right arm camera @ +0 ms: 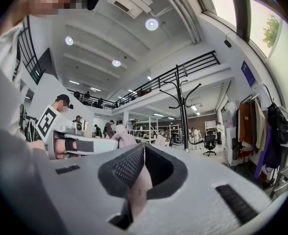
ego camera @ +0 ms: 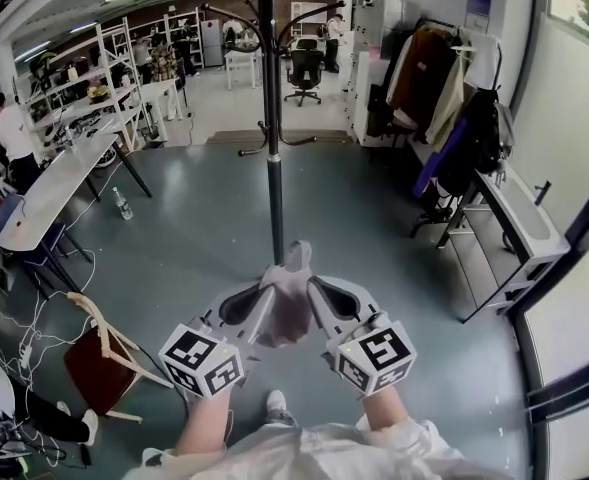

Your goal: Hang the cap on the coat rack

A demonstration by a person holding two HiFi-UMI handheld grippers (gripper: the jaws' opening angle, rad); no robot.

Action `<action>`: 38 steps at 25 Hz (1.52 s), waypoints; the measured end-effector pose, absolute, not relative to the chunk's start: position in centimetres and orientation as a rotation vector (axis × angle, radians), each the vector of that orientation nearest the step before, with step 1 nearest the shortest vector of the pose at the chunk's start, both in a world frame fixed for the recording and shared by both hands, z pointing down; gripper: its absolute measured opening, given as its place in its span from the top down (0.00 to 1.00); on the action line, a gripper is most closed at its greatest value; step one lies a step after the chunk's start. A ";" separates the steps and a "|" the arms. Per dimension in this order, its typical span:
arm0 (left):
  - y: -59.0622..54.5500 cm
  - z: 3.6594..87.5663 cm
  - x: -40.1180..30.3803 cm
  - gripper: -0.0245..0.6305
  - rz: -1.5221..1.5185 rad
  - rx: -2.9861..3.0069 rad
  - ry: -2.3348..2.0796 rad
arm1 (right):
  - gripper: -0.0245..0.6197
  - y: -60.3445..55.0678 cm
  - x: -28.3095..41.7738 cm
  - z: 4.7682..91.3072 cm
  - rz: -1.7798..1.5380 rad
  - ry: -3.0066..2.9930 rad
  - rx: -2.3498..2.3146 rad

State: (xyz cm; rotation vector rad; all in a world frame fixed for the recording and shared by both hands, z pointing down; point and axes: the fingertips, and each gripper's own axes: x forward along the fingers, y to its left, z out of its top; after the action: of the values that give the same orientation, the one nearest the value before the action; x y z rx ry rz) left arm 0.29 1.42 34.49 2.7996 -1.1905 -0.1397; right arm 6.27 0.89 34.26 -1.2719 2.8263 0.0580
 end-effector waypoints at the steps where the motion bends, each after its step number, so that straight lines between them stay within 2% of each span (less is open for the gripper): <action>1: 0.3 34.1 -0.1 0.92 -0.151 2.804 -1.192 | 0.95 -0.3 6.0 33.8 0.068 2.821 -1.275; 17: -12.6 31.3 -5.6 0.92 -0.276 2.865 -1.167 | 0.95 -13.0 -0.3 29.1 0.261 2.796 -1.265; 29: -16.5 28.9 -7.2 0.92 -0.321 2.905 -1.165 | 0.95 -16.2 -0.7 30.0 0.239 2.758 -1.304; 38: -18.2 30.4 -7.5 0.92 -0.292 2.860 -1.189 | 0.95 -16.9 -0.1 30.7 0.205 2.762 -1.321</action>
State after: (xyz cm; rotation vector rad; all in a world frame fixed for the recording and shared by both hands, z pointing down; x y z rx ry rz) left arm -7.47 -18.24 30.36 2.8602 -1.1890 -0.2921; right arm -0.12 -16.90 30.66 -1.3212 2.7620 0.2048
